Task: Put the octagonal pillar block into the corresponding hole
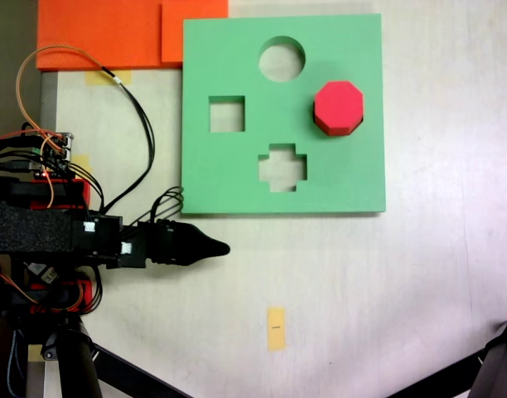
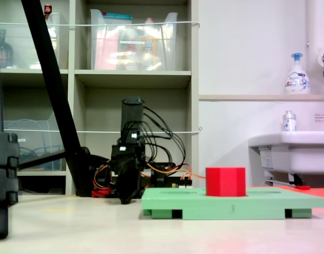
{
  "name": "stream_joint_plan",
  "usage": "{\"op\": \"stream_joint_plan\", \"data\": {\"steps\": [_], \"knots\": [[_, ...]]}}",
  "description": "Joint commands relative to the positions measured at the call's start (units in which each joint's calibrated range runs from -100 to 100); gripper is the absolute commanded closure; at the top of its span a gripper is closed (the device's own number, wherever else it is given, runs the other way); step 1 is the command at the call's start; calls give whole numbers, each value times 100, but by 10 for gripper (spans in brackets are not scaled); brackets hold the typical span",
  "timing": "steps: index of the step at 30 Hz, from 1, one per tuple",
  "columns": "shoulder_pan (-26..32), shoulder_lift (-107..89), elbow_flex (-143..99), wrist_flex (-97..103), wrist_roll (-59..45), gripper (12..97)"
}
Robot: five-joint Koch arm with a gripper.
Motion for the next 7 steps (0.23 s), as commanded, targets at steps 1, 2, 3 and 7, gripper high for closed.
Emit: {"op": "stream_joint_plan", "data": {"steps": [1, 2, 3, 7], "knots": [[29, -41, -108, -487, -15, 596], [29, -41, -108, -487, -15, 596], [29, -41, -108, -487, -15, 596], [29, -41, -108, -496, -15, 596]]}}
